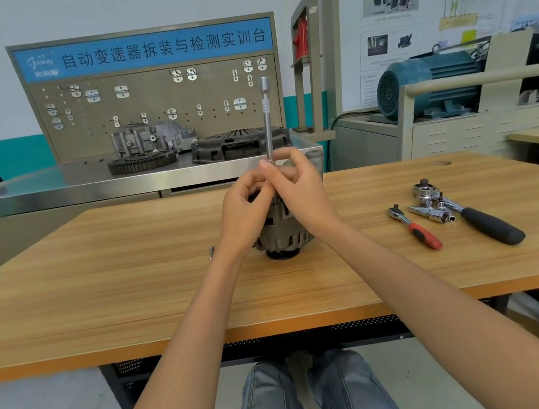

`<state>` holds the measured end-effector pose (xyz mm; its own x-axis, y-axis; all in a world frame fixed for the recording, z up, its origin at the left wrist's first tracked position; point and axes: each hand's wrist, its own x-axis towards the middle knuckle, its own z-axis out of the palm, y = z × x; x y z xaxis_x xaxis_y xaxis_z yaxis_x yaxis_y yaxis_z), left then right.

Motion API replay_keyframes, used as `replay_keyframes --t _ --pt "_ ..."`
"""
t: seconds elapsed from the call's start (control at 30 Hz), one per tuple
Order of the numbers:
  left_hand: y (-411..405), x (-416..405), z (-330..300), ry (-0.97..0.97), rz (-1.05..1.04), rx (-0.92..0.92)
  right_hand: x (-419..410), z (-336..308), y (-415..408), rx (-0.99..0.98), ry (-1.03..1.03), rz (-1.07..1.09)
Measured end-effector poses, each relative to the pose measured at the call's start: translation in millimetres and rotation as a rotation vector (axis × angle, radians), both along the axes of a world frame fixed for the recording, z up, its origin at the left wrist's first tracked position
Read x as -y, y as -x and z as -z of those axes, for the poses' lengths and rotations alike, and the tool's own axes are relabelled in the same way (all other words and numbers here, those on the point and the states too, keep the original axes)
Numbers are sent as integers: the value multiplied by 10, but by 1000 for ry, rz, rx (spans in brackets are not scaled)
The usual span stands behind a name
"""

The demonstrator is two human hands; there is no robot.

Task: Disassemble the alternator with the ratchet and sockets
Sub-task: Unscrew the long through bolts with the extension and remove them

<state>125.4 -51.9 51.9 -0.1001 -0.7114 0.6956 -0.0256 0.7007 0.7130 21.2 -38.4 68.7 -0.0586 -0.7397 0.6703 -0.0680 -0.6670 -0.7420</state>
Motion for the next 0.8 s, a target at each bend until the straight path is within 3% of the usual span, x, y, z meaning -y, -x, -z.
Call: replay_keyframes --t 0.8 --pt "28 37 10 39 -40 -18 93 6 19 -82 52 75"
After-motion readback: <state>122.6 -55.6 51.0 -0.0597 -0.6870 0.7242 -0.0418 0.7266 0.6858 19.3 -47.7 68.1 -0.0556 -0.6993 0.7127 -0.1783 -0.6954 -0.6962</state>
